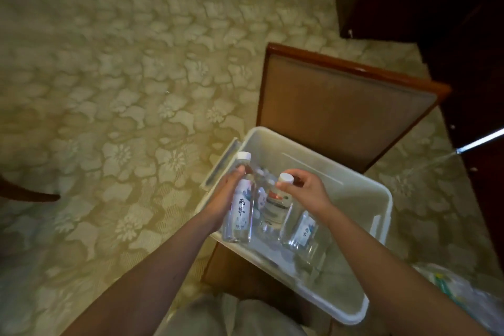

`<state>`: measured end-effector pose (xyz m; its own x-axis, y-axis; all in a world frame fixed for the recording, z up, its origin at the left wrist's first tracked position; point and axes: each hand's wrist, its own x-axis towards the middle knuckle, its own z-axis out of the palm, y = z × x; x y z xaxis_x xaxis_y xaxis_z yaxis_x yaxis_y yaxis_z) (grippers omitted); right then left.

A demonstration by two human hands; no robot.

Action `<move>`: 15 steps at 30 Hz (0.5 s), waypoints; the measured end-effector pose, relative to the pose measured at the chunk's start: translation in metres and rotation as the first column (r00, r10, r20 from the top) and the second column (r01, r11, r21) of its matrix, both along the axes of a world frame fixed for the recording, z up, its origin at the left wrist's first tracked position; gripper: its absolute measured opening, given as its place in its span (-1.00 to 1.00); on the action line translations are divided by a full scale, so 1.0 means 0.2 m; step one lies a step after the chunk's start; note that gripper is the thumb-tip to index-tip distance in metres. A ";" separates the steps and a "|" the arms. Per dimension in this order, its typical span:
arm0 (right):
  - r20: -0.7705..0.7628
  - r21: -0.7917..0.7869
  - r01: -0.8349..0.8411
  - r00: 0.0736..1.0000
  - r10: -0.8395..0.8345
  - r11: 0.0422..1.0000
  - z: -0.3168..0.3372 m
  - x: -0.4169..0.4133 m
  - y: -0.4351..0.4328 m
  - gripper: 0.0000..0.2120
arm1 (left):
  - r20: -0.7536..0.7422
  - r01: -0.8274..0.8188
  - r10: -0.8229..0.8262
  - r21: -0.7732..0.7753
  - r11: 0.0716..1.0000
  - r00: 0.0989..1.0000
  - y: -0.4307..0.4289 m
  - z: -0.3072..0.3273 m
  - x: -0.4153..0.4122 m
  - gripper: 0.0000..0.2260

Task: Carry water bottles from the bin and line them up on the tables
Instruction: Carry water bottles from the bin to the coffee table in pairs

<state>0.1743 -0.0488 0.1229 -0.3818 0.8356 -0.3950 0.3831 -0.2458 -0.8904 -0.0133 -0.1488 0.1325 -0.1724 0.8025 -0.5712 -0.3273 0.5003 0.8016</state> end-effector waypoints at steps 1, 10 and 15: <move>-0.016 0.022 -0.016 1.000 0.016 1.000 0.06 -0.05 -0.01 -0.83 | -0.007 -0.028 0.028 0.031 0.999 1.000 -0.04 0.04 -0.05 -0.41; -0.131 0.116 -0.202 0.967 0.216 0.972 0.48 -0.63 -0.38 -0.85 | -0.064 -0.315 0.329 0.162 0.935 0.942 -0.63 0.39 -0.50 -0.44; -0.160 0.143 -0.295 0.935 0.316 0.945 0.66 -0.97 -0.81 -0.79 | -0.151 -0.407 0.445 0.229 0.884 0.883 -1.15 0.54 -0.75 -0.37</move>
